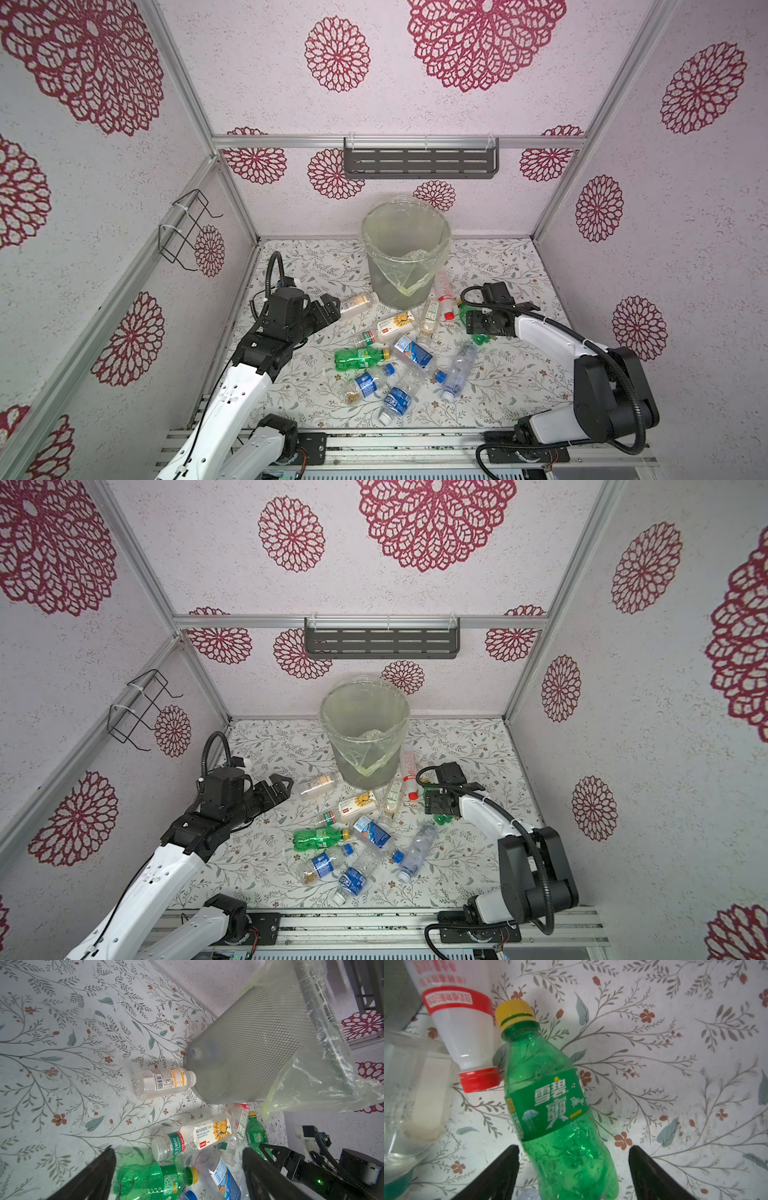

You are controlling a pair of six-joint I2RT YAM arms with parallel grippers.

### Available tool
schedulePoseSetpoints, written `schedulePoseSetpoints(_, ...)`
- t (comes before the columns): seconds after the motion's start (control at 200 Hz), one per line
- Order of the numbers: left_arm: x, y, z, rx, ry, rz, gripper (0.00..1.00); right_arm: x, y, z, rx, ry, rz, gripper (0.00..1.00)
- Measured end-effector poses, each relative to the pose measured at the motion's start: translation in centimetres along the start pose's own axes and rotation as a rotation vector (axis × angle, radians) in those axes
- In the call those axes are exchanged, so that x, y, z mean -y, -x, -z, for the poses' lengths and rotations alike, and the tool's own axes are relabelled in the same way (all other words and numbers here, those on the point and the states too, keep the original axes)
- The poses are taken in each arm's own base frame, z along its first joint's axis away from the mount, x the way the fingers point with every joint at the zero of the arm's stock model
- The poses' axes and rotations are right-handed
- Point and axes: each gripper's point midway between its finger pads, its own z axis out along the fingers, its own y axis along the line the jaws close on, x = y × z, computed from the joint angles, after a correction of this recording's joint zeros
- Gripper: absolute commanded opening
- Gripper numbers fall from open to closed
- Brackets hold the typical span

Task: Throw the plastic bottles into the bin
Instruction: 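Lower the right gripper around the green yellow-capped soda bottle, then close the right gripper on the green soda bottle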

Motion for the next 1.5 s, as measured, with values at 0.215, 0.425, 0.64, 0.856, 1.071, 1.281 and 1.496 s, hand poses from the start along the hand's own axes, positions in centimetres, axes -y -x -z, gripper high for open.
schedulePoseSetpoints(0.215,-0.7,-0.3,0.1,-0.005,0.018,0.009,0.97,-0.1,0.3,-0.6,-0.006,0.014,-0.003,0.83)
schedulePoseSetpoints(0.425,-1.2,-0.1,0.2,0.006,0.033,0.017,0.97,-0.5,0.7,-1.1,-0.01,0.026,-0.001,0.8)
schedulePoseSetpoints(0.64,-1.4,-0.1,0.2,0.007,0.039,0.024,0.97,-0.7,0.8,-1.3,-0.011,0.036,0.003,0.78)
schedulePoseSetpoints(0.856,-1.8,-0.5,-0.1,-0.003,0.049,0.031,0.97,-0.7,0.7,-1.7,-0.018,0.043,0.001,0.73)
schedulePoseSetpoints(1.071,-2.0,-0.5,-0.1,-0.002,0.053,0.041,0.97,-0.6,0.5,-2.3,-0.031,0.044,-0.008,0.68)
schedulePoseSetpoints(1.281,-2.0,-0.4,0.0,0.003,0.052,0.049,0.97,-0.4,0.8,-2.5,-0.02,0.053,-0.021,0.63)
schedulePoseSetpoints(1.496,-2.4,-0.9,-0.2,-0.007,0.064,0.053,0.97,0.0,1.3,-2.8,-0.007,0.053,-0.048,0.59)
